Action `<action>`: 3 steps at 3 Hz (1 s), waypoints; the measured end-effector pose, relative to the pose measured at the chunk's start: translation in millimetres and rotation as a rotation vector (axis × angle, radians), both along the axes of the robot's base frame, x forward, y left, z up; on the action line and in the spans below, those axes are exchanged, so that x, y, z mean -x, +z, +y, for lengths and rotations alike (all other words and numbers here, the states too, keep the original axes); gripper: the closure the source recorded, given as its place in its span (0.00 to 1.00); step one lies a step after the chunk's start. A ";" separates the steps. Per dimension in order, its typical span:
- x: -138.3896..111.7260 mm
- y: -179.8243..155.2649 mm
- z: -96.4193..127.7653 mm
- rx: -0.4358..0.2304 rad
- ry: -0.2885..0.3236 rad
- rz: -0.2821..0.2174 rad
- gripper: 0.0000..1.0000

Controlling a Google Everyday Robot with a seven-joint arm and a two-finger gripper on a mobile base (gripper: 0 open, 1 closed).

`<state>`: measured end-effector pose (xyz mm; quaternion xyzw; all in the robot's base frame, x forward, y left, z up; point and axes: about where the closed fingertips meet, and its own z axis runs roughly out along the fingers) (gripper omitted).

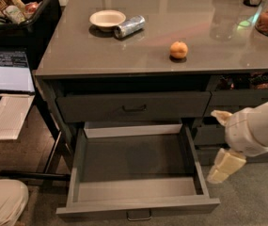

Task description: Close middle drawer

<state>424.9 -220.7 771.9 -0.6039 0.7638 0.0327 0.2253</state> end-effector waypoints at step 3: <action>-12.8 -121.7 15.4 -0.061 0.023 -0.015 0.00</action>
Offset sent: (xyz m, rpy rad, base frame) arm 0.0093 0.0245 -0.1819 0.0900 -0.0074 0.0472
